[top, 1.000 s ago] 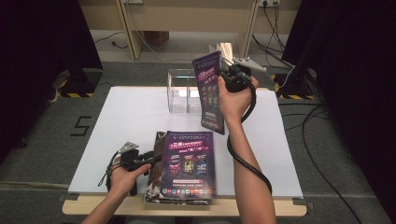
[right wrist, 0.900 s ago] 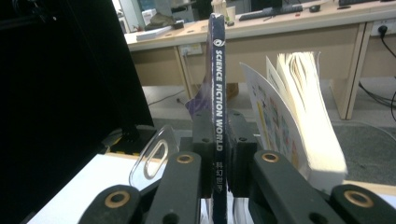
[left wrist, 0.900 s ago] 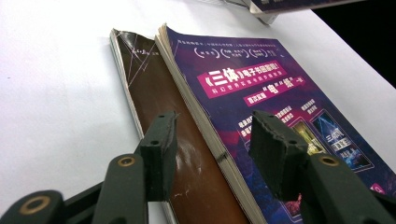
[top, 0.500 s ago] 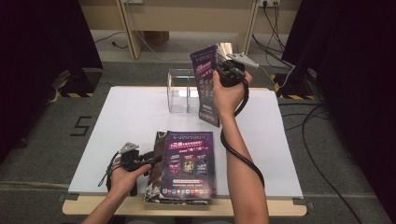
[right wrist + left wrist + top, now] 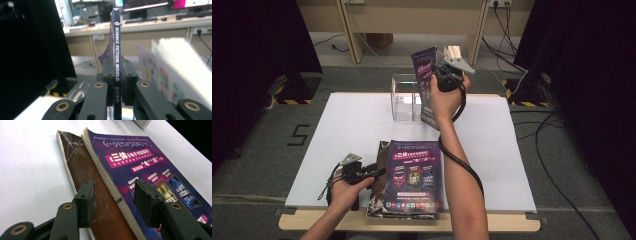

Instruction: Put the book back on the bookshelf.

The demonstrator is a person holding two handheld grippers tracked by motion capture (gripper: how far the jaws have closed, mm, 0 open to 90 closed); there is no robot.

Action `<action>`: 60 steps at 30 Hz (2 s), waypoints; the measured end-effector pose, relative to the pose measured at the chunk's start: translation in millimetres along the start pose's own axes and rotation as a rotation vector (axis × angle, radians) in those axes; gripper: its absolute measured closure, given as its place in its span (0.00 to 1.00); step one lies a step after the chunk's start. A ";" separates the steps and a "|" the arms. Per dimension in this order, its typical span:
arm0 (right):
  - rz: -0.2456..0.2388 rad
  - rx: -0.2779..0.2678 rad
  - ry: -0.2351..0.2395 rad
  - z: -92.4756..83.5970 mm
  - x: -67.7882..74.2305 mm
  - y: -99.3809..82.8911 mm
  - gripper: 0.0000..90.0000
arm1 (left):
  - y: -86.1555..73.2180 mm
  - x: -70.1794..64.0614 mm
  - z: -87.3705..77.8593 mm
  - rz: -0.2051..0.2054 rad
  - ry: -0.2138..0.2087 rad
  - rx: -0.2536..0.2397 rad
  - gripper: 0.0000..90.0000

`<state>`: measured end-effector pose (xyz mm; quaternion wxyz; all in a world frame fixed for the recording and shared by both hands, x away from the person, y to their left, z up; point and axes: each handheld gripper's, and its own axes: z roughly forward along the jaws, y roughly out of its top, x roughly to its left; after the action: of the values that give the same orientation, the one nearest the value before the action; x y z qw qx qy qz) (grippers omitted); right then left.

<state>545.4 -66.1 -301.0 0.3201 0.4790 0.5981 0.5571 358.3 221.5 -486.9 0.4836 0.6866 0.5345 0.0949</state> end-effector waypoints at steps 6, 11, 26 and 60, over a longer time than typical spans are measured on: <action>-0.032 0.002 0.016 -8.3 1.6 -13.2 0.94 | 1.5 2.7 -1.7 -0.006 0.009 -0.006 0.56; -0.077 -0.006 0.021 -27.5 4.8 -20.0 0.93 | 0.2 1.5 -1.7 -0.005 0.007 -0.007 0.56; -0.123 0.015 0.053 -96.1 -6.8 -49.2 0.92 | 0.4 1.6 -2.6 -0.015 0.012 -0.007 0.56; -0.091 0.141 0.048 -94.3 -14.3 -13.4 0.89 | 2.3 2.8 -4.7 -0.017 0.015 -0.011 0.56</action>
<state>461.0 -112.2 -299.7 0.2964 0.4592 0.6645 0.5097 358.0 226.6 -483.8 0.4841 0.6786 0.5434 0.0991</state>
